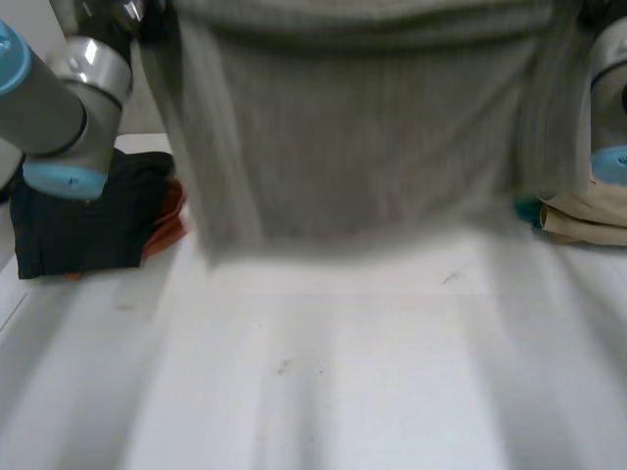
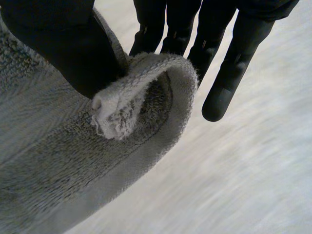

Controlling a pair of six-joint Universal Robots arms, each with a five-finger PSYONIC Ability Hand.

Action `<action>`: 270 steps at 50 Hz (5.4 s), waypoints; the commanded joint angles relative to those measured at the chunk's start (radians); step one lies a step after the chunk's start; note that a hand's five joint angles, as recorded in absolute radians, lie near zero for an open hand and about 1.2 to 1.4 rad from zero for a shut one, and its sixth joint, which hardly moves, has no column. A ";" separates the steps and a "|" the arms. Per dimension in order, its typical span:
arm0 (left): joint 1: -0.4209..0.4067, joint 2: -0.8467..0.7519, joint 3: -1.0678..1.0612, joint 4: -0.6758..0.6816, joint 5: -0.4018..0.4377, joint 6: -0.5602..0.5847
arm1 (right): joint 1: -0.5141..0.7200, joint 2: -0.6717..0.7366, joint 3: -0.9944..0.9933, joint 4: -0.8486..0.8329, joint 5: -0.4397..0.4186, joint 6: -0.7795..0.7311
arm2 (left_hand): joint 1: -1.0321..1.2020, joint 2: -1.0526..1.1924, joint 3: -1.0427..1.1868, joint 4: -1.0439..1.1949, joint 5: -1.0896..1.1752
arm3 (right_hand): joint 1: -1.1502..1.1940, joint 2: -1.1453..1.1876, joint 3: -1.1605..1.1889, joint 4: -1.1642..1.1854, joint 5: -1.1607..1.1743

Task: Fold the laundry.

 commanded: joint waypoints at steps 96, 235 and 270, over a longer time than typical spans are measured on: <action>-0.103 -0.156 -0.267 -0.323 -0.162 0.292 | 0.034 0.248 0.277 0.048 0.028 -0.102 | -0.989 -1.025 -1.018 -1.027 -0.985 | -0.924 -1.002 -1.013 -1.023 -0.971; -0.439 -0.250 -0.213 -0.297 -0.309 0.301 | 0.128 -0.182 1.024 -0.017 -0.245 0.145 | -0.947 -0.983 -0.977 -0.985 -0.943 | -0.107 -0.185 -0.196 -0.206 -0.153; -0.305 0.301 -0.659 -0.293 -0.340 0.375 | 0.317 -0.259 0.865 -0.030 -0.114 -0.430 | -0.989 -1.025 -1.018 -1.027 -0.985 | 0.298 0.220 0.209 0.199 0.251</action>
